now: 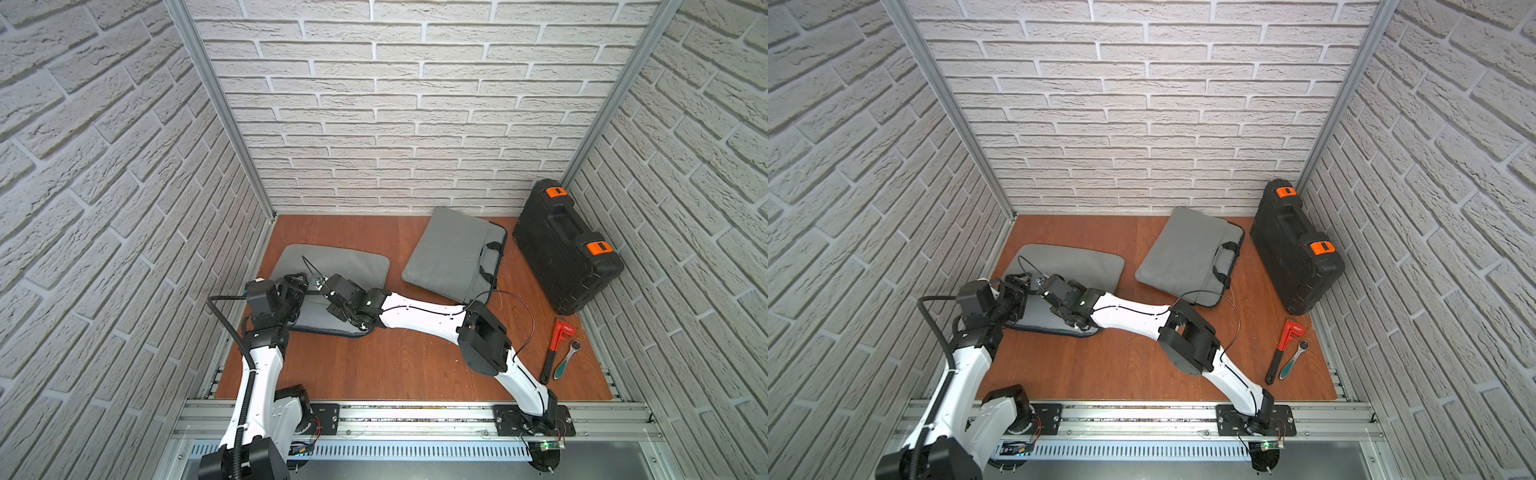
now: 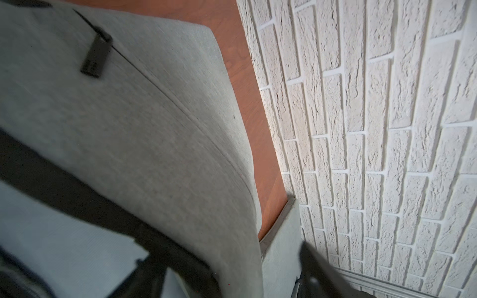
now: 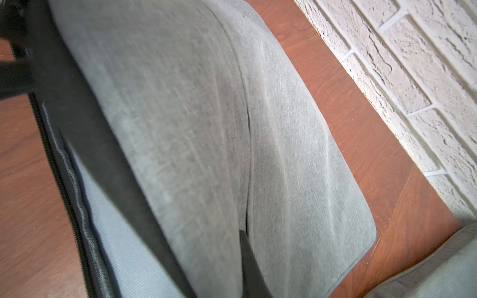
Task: Open the zippered laptop bag and take out the laptop
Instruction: Open the bag flap on the zippered laptop bag.
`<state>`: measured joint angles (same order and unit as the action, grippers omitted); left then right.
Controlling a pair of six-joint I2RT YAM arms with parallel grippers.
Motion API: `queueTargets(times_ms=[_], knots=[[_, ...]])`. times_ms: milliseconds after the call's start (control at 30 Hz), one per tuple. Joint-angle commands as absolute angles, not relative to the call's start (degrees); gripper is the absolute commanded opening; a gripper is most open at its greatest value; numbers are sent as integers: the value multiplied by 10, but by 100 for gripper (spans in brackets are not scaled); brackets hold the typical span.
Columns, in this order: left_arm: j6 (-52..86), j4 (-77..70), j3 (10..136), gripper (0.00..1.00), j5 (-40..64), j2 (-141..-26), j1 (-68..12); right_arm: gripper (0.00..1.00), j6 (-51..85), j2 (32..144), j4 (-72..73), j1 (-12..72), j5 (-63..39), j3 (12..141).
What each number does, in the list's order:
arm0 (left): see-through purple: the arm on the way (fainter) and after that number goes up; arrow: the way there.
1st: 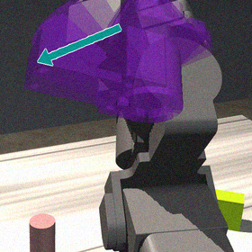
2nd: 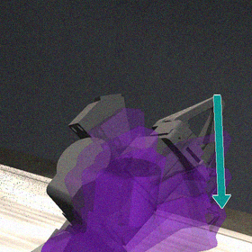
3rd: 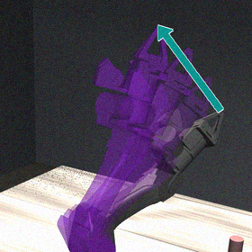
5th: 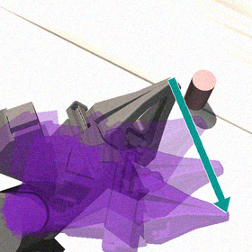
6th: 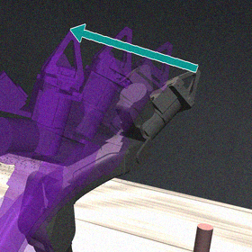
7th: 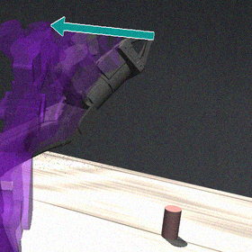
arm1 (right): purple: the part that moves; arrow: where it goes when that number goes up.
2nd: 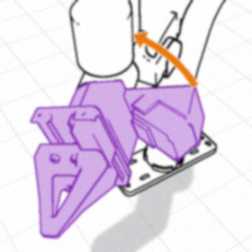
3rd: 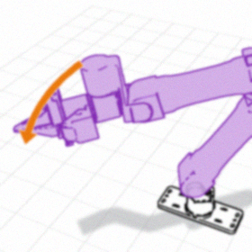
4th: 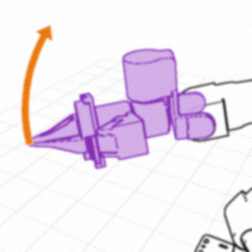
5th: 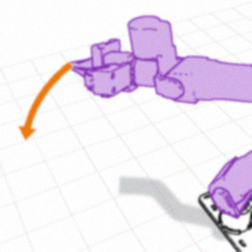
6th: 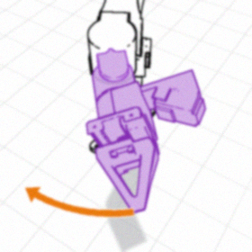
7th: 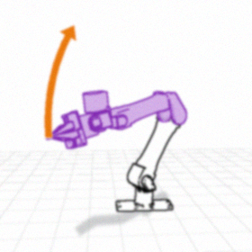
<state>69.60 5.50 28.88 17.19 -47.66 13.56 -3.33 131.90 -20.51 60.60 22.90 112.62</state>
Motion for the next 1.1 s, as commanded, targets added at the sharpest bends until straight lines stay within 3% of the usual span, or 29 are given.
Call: queueTargets(times_ms=[0,267,467,800,933,1067], knots=[[671,87,299,98,194,-442,152,6,-6,1314,-185,589,204,1158],[612,233,311,98,158,-318,166,6,44,1323,-237,562,146,1215],[620,257,277,98,194,-238,166,6,74,1334,-289,556,123,1280],[790,181,148,98,305,-108,166,6,102,1346,-337,550,89,1355],[835,161,96,90,305,-61,166,6,112,1343,-336,549,75,1358],[885,32,34,81,305,-89,166,6,117,1338,-340,549,57,1357]])
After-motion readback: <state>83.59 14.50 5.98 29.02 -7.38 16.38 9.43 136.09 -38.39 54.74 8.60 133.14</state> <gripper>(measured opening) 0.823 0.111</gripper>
